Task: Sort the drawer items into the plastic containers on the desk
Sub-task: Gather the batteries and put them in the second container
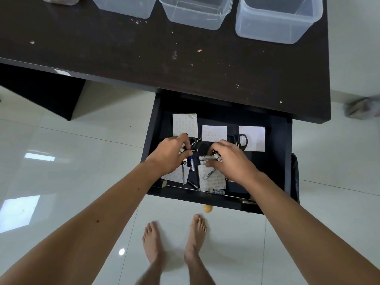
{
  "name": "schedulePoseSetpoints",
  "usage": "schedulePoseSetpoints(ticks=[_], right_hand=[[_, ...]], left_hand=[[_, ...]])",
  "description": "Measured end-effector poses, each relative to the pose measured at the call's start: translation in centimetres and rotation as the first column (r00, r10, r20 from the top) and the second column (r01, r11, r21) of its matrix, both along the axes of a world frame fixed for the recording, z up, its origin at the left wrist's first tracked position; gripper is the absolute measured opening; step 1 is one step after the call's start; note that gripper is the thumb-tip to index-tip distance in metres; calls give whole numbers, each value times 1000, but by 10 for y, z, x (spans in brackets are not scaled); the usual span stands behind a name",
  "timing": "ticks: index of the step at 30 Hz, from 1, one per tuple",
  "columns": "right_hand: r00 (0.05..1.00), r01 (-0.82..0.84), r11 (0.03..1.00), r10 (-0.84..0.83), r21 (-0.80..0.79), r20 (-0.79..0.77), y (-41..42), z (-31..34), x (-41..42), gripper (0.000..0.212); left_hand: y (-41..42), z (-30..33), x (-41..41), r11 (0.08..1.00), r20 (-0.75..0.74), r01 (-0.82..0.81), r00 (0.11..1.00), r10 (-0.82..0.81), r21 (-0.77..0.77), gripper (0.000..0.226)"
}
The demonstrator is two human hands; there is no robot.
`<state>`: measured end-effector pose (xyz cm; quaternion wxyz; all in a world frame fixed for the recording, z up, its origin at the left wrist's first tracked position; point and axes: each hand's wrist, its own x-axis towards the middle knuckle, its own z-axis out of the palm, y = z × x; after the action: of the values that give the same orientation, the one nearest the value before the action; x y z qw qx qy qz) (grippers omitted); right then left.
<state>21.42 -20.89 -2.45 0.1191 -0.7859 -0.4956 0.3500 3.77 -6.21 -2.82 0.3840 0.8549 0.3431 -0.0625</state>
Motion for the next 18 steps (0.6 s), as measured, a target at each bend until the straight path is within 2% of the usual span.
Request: schedulePoseSetpoints(ticks=[6, 13, 16, 18], right_hand=[[985, -148, 983, 156, -108, 68, 6, 4, 6, 38], [964, -232, 955, 251, -186, 89, 9, 7, 8, 35], [947, -277, 941, 301, -193, 112, 7, 9, 7, 32], [938, -299, 935, 325, -190, 123, 6, 11, 8, 30]], left_hand=[[-1, -2, 2, 999, 14, -34, 999, 35, -24, 24], [-1, -5, 4, 995, 61, -11, 998, 17, -97, 23], [-1, -3, 4, 991, 76, 77, 995, -69, -105, 21], [-1, -2, 2, 985, 30, 165, 986, -163, -49, 22]])
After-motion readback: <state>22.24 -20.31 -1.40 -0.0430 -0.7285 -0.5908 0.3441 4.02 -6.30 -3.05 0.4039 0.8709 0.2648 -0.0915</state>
